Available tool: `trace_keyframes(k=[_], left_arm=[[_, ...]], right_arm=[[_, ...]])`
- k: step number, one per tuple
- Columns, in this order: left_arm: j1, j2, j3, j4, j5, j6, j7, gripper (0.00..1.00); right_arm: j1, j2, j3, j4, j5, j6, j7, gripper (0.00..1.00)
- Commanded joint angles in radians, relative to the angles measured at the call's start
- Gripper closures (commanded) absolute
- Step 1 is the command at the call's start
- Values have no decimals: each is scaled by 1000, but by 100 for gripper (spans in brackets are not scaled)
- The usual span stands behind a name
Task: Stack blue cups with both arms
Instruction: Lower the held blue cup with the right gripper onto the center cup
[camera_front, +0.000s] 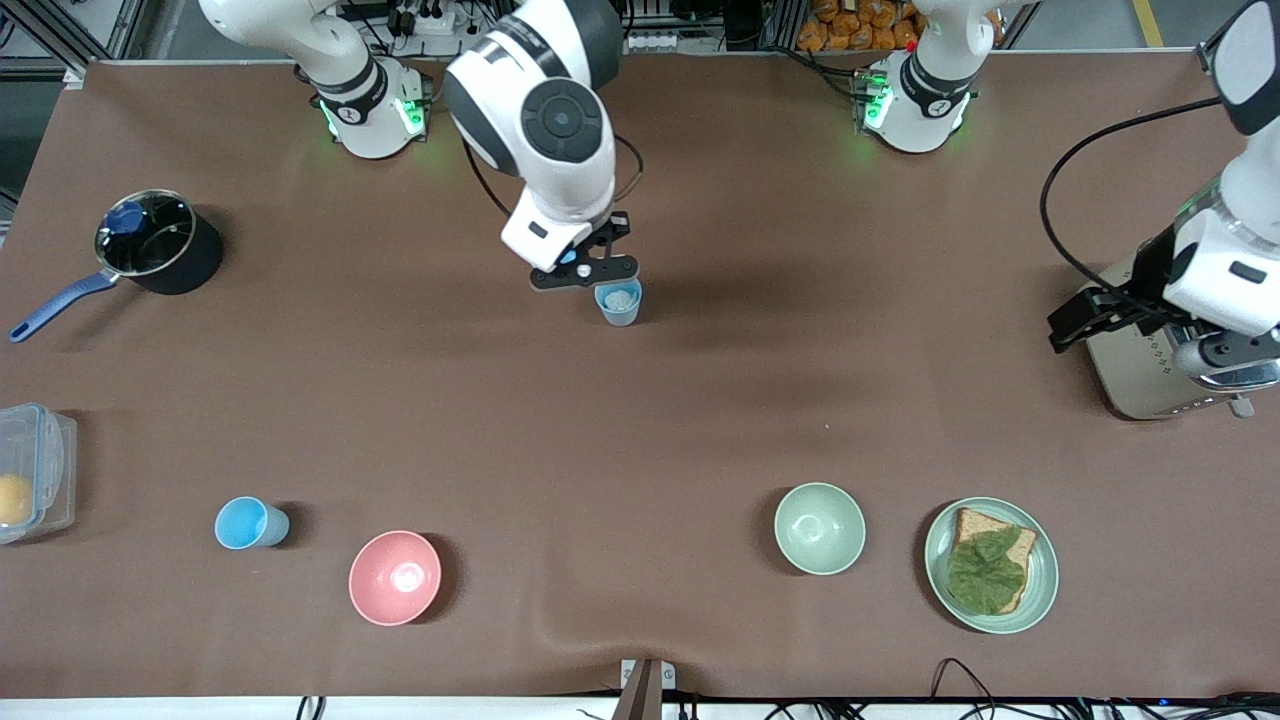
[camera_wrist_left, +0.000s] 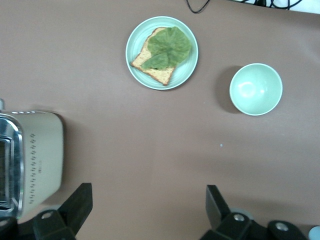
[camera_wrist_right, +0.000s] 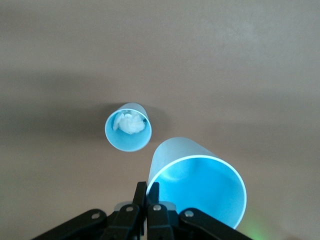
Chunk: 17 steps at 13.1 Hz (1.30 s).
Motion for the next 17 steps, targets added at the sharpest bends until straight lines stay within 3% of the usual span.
trace_keyframes(k=[1,4,9,15,16,17], left_arm=[[27,-51,-8,-44,6,-17,71,0],[-9,-77,35,-75,6,-14,89,0],[-202,-80,223,-76,7,-14,118,0],[-208,-77,233,-87,7,-18,120,0],[-211,-74,231,-89,7,-18,120,0],[-210,-74,231,-89,7,-21,120,0]], right_arm=[[18,45,-15,6,11,73,147,100],[61,97,-15,8,9,139,252,100],[100,145,-15,11,6,178,315,100],[120,175,-15,12,-5,203,332,100],[113,172,-17,14,-5,201,329,57],[115,166,-18,14,-8,198,329,1]])
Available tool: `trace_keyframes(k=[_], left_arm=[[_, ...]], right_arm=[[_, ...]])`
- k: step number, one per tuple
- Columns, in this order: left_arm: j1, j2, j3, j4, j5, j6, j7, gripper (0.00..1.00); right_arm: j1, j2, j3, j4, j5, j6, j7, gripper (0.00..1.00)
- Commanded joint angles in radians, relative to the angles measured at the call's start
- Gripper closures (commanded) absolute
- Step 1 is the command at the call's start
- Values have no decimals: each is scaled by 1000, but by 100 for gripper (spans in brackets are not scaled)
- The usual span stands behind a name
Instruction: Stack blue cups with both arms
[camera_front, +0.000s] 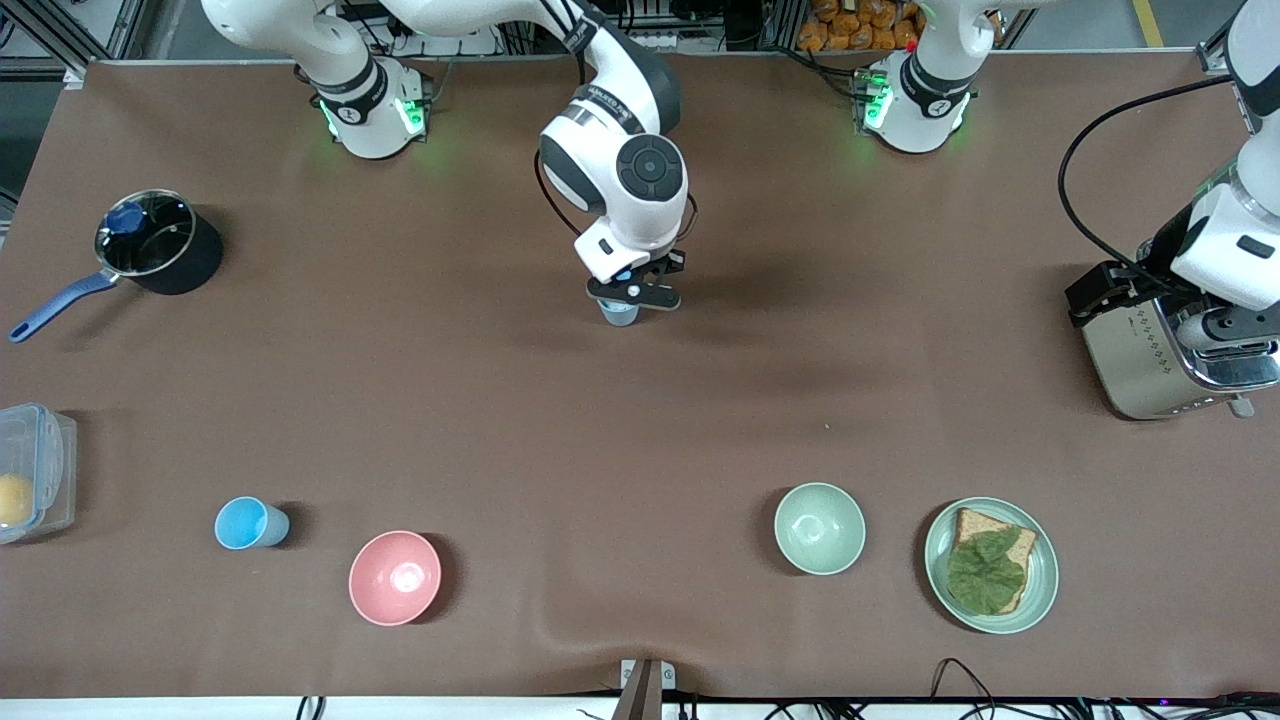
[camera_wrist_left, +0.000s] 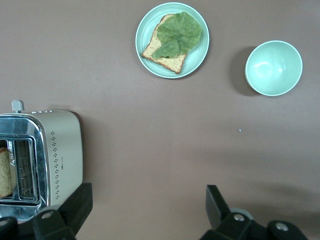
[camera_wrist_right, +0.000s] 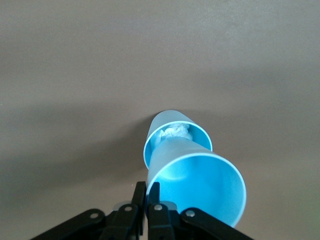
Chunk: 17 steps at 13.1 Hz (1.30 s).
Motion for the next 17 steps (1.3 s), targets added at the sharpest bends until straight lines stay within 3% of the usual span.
trace_keyframes(k=[1,4,6,8,12,17], left_arm=[[-7,-29,2,-22,7,-21,25,0],[-4,-40,0,-11,6,-52,28,0],[-10,-40,-3,10,3,-59,25,0],[-4,-37,-7,29,-35,-104,26,0],[-1,-39,-9,38,-51,-133,28,0],[1,-32,-6,80,-81,-173,26,0]], right_arm=[[11,-10,-17,17,-9,-11,12,0],[-39,-71,-24,18,-9,-56,-11,0],[-104,-117,-27,18,-10,-106,-166,0],[-194,-176,-28,14,-9,-120,-338,0],[-393,-327,-30,15,-22,-345,-668,0],[-679,-479,-22,-2,-131,-469,-919,0]])
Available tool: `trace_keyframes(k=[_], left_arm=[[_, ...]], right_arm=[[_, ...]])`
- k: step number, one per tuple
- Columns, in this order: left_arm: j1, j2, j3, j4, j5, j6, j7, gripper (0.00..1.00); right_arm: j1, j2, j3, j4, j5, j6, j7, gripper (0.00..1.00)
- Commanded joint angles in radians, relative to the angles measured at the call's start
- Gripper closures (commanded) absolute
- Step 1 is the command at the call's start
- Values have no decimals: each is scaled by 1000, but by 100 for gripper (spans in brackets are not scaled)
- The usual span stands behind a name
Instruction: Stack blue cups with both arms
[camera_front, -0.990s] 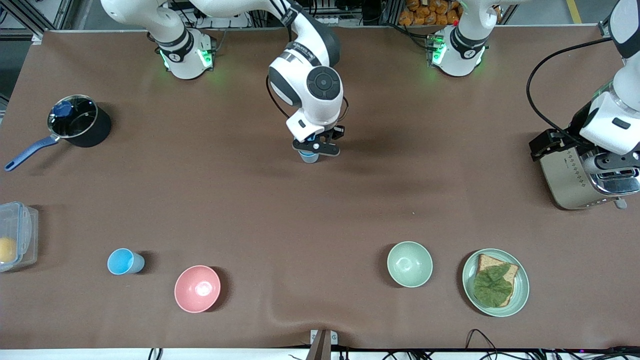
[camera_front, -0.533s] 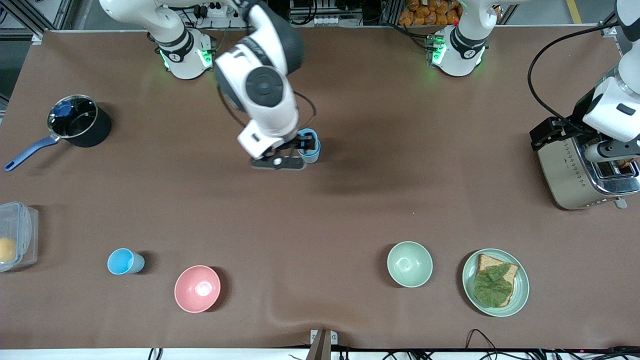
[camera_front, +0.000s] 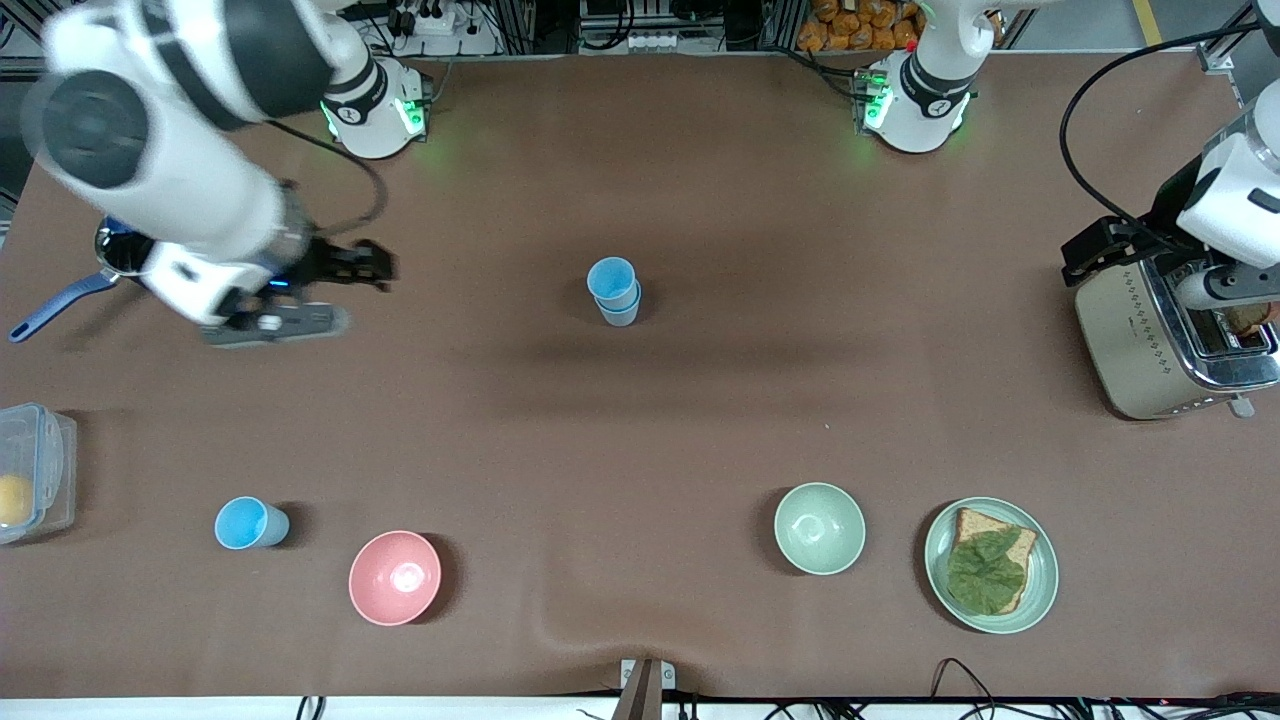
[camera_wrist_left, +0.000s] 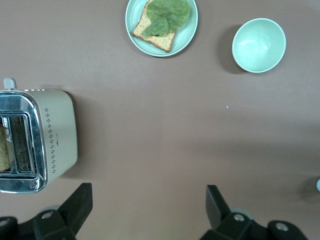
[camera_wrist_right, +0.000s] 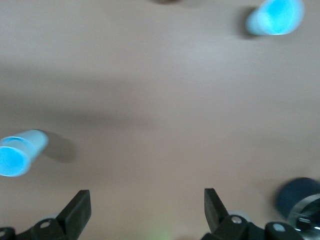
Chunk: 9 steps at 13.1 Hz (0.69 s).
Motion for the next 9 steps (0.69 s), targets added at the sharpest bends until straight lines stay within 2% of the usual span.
trace_keyframes(k=[1,4,5,7,9], left_arm=[[5,-4,1,14,-26,-24,26,0],[5,-4,-1,14,-28,-25,26,0],[5,-4,-1,14,-28,-25,26,0],[6,-4,-1,14,-27,-25,28,0],[2,-5,1,14,-17,-25,26,0]], right_arm=[[-133,-95,26,-47,-23,-5,-54,0],[-240,-144,33,-48,-23,-15,-178,0],[-304,-155,61,-48,-19,-12,-218,0],[-426,-178,175,-50,-12,4,-226,0],[-439,-206,188,-85,-12,25,-225,0]])
